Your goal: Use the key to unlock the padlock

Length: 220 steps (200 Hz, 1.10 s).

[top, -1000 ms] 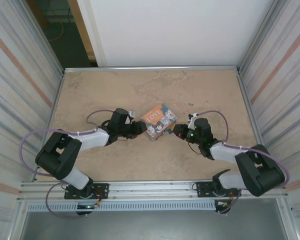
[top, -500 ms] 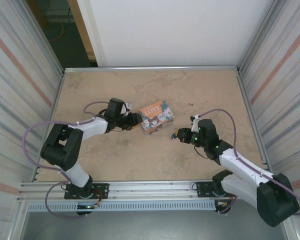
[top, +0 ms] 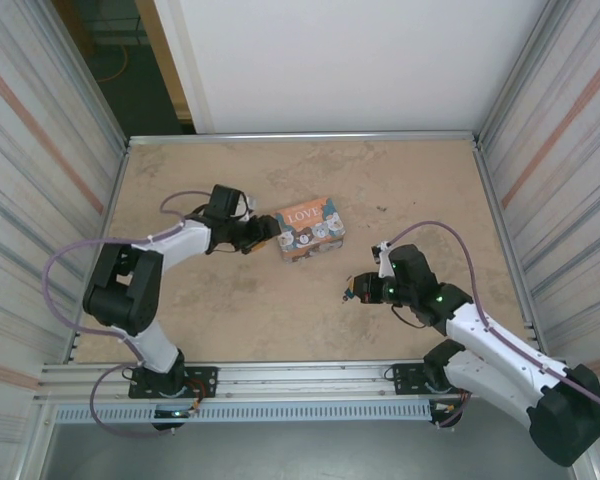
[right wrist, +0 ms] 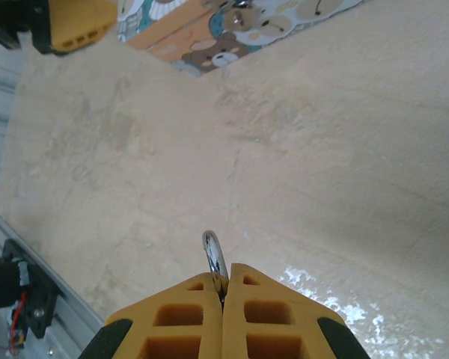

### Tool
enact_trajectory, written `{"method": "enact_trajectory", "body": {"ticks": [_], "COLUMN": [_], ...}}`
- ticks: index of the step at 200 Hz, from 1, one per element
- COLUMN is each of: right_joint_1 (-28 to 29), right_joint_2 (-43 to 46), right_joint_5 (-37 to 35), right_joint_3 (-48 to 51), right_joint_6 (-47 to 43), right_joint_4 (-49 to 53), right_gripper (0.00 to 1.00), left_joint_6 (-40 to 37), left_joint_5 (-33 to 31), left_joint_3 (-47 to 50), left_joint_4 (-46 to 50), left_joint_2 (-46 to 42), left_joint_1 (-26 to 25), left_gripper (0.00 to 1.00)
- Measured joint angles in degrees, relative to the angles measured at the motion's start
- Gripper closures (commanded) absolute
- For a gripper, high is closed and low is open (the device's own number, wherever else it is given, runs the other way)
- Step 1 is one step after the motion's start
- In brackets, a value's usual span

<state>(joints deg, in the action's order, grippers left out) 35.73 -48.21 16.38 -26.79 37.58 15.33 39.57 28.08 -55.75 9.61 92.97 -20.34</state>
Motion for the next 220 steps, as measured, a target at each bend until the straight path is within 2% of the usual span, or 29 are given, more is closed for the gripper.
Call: {"method": "enact_trajectory", "body": {"ticks": [33,71,111,142,168,220], "right_joint_1": [3.17,4.85,5.84,7.82,10.32,13.00], "right_joint_2": [-2.62,-6.34,-11.72,-17.03,-21.57,-29.81], "right_joint_5": [0.11,1.40,3.04,4.42,5.05,6.99], "right_joint_3": [-1.95,-4.68,-7.30,-9.27,-11.63,-16.28], "right_joint_6": [-0.68,-1.70,-2.49,-3.39,-4.17,-6.95], "right_joint_4": [1.31,1.77,2.10,2.08,1.70,1.27], "right_gripper": [1.00,1.00,1.00,1.00,1.00,1.00], "left_joint_6": [-2.29,-7.13,-13.29,-17.16,-19.91,-23.58], "left_joint_5": [-1.42,-6.58,-11.87,-15.15,-17.59,-22.10], "left_joint_3": [0.24,1.38,3.89,7.58,9.60,12.35], "left_joint_4": [3.02,9.09,16.20,20.11,22.62,25.64], "left_joint_2": [-9.73,-24.55,-39.17,-49.88,-57.11,-67.80], "left_joint_1": [2.16,5.29,5.90,6.43,6.43,6.43], "left_gripper": [0.28,0.23,0.11,0.07,0.01,0.01]}}
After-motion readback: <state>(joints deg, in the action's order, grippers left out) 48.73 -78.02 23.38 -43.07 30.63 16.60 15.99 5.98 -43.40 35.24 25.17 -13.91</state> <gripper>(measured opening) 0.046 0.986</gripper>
